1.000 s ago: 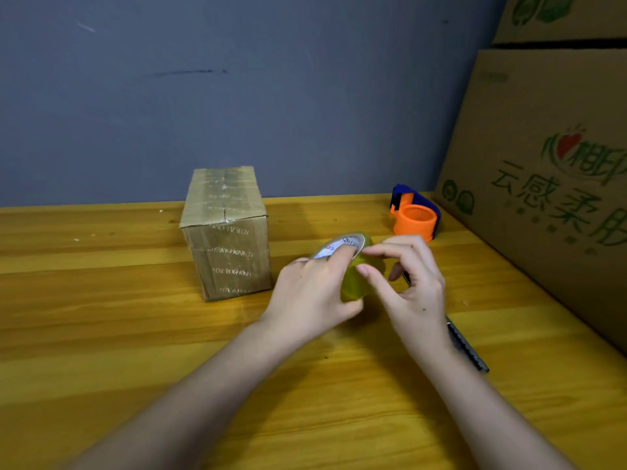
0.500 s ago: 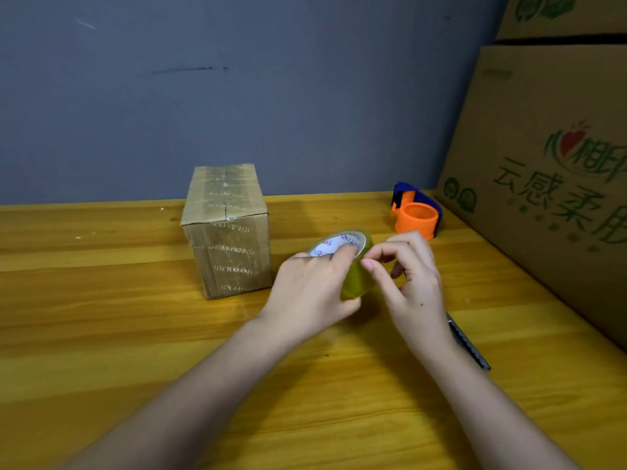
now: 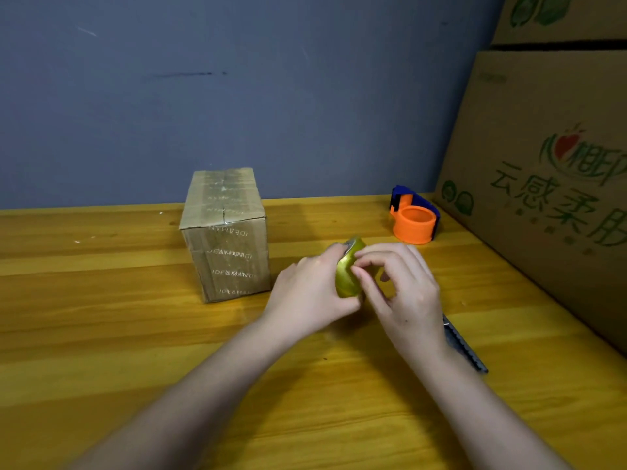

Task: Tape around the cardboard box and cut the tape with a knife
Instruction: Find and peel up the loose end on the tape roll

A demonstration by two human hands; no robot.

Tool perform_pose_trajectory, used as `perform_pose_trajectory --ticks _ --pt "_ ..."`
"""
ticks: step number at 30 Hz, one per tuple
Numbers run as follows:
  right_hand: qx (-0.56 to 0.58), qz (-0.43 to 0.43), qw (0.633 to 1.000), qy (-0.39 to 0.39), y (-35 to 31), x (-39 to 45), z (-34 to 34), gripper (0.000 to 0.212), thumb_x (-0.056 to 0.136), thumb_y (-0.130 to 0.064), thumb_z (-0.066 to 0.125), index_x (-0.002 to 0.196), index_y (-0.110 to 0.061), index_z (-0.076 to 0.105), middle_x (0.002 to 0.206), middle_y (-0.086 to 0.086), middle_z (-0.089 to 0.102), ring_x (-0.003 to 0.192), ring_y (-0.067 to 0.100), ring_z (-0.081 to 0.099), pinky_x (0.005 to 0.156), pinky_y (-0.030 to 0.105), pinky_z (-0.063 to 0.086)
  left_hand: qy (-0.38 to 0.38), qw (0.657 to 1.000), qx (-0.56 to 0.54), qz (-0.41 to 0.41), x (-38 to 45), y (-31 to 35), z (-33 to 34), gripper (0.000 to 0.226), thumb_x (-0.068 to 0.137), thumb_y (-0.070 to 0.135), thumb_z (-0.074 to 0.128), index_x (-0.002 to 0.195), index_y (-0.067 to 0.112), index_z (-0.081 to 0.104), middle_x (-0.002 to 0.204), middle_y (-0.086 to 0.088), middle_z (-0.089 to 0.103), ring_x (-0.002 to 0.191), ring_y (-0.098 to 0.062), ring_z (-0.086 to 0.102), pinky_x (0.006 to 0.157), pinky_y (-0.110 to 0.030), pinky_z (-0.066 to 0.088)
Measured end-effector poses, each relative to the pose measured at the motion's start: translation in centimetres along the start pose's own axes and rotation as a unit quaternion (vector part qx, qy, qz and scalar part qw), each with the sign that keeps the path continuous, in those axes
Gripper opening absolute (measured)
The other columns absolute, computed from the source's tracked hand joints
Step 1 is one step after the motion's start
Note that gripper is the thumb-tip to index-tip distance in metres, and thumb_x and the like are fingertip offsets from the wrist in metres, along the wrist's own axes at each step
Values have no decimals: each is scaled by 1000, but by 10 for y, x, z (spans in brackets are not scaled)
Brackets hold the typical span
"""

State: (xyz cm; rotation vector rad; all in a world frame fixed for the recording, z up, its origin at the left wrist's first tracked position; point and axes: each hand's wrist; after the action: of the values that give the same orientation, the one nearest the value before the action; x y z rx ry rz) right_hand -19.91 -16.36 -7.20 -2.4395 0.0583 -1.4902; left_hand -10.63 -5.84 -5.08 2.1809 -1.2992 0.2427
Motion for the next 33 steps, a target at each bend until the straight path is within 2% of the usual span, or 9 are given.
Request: perform_pose_trajectory --ticks 5,10,13,15,18,23,26,29,33 --pt "2 -2 1000 18 3 -2 2 8 83 -10 69 89 -5 67 89 4 68 83 14 58 76 24 48 -9 999 -26 -18 1 -3 3 47 70 43 62 115 33 50 102 -1 70 99 -30 63 69 -31 44" --pt "4 -5 1000 21 4 -2 5 2 87 -7 63 87 -9 61 86 6 65 81 18 57 76 24 46 -67 989 -125 -32 3 -6 4 35 58 53 61 85 35 49 79 4 65 85 -26 63 69 -36 51" --pt "14 28 999 36 8 -1 4 13 86 -4 60 87 -14 53 87 5 63 83 16 56 75 23 44 -127 953 -273 -13 3 -9 -1 19 71 39 64 82 30 53 74 2 68 77 -18 66 74 -38 51" --pt "26 77 995 51 11 1 1 16 81 2 62 83 -11 53 86 4 61 83 12 56 72 28 47 -158 925 -345 -13 1 -12 -6 8 83 24 63 82 27 55 68 -1 71 70 -13 67 68 -31 49" --pt "23 95 994 55 13 1 -1 19 79 8 63 81 -7 53 86 4 60 82 9 55 71 31 48 -151 922 -357 -4 -1 -9 -8 10 89 20 60 81 21 54 61 1 67 59 -13 64 63 -26 48" --pt "-20 52 998 43 8 4 -3 34 78 10 63 83 -17 44 84 7 59 79 11 54 68 21 45 -141 904 -402 -19 -2 -7 -10 16 91 13 57 76 18 53 56 1 60 51 -14 59 53 -25 50" --pt "-64 30 997 30 7 4 -6 38 75 13 65 80 -16 40 81 9 58 75 17 55 63 21 42 -145 903 -403 -23 -2 -5 -11 17 92 13 56 76 21 52 57 -2 60 51 -14 58 52 -25 50" --pt "-87 -2 996 24 7 3 -8 42 71 17 65 78 -14 38 79 10 56 71 23 57 60 26 44 -141 910 -389 -19 -1 -5 -9 15 91 19 57 78 25 53 58 0 61 53 -17 60 56 -29 52" --pt "-108 -23 994 19 4 5 -13 39 70 16 60 78 -15 36 78 12 56 68 29 58 58 34 46 -112 948 -299 -1 -1 -5 -7 3 83 40 55 84 40 53 64 0 68 59 -18 69 67 -39 58"
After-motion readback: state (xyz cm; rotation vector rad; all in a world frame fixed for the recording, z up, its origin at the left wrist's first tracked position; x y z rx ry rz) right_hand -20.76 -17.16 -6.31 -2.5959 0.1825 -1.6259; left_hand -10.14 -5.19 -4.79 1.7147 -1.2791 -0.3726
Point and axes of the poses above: each hand's wrist, its own x-axis towards the middle knuckle, its own z-axis out of the palm, y = z × x
